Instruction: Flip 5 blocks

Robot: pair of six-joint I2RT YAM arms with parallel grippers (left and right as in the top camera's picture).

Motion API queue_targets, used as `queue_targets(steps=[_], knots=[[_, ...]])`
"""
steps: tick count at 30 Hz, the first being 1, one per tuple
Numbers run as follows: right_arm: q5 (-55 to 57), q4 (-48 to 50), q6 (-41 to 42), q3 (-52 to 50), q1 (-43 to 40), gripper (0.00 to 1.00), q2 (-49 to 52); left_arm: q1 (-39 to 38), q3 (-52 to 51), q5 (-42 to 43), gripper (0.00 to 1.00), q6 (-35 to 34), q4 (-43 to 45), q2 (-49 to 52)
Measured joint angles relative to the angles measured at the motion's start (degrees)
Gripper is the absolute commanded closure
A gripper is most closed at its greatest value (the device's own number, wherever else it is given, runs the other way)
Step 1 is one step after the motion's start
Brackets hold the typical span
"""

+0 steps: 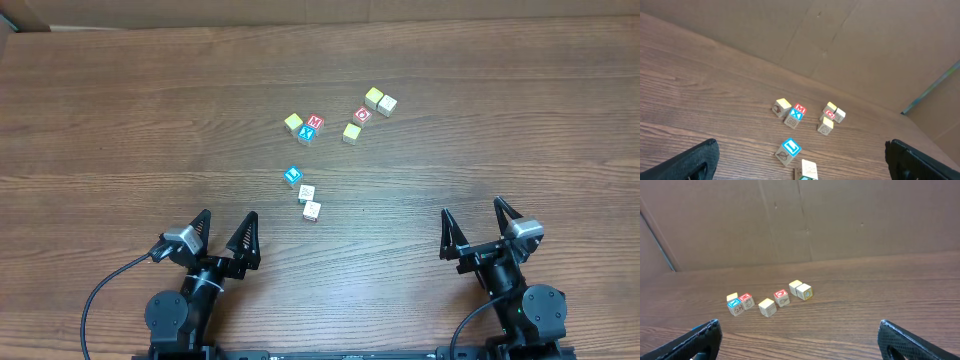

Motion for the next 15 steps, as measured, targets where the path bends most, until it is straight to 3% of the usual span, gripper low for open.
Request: queue_targets(steps=[15], knots=[[0.0,0.0,0.0,0.0,0.0,0.0,0.0,0.0,0.0,0.0,0.0,0.0,0.0,0.0]])
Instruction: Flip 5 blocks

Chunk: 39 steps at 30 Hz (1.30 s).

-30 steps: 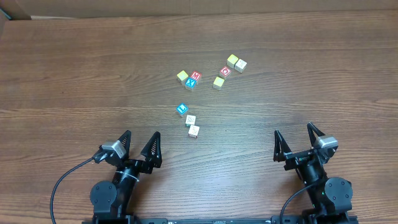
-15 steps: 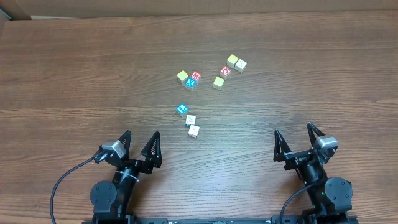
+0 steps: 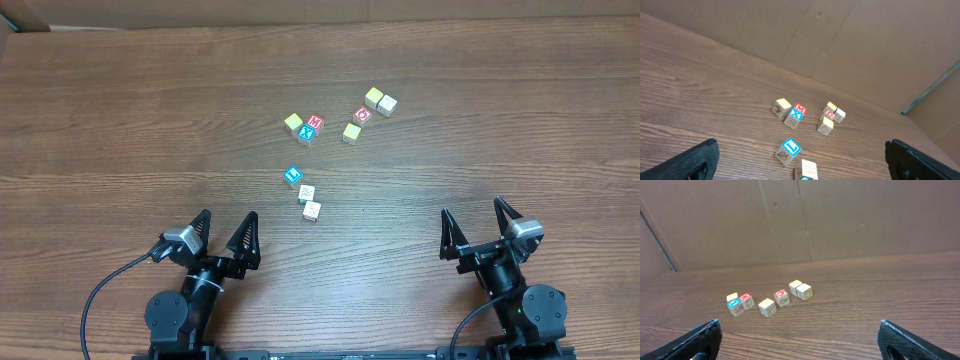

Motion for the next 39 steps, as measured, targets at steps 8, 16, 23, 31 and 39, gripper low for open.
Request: queue_targets(steps=[8,16,23,31,39], knots=[[0.0,0.0,0.0,0.0,0.0,0.0,0.0,0.0,0.0,0.0,0.0,0.0,0.0,0.0],[0.0,0.0,0.0,0.0,0.0,0.0,0.0,0.0,0.0,0.0,0.0,0.0,0.0,0.0],[0.0,0.0,0.0,0.0,0.0,0.0,0.0,0.0,0.0,0.0,0.0,0.0,0.0,0.0],[0.0,0.0,0.0,0.0,0.0,0.0,0.0,0.0,0.0,0.0,0.0,0.0,0.0,0.0],[0.0,0.0,0.0,0.0,0.0,0.0,0.0,0.0,0.0,0.0,0.0,0.0,0.0,0.0]])
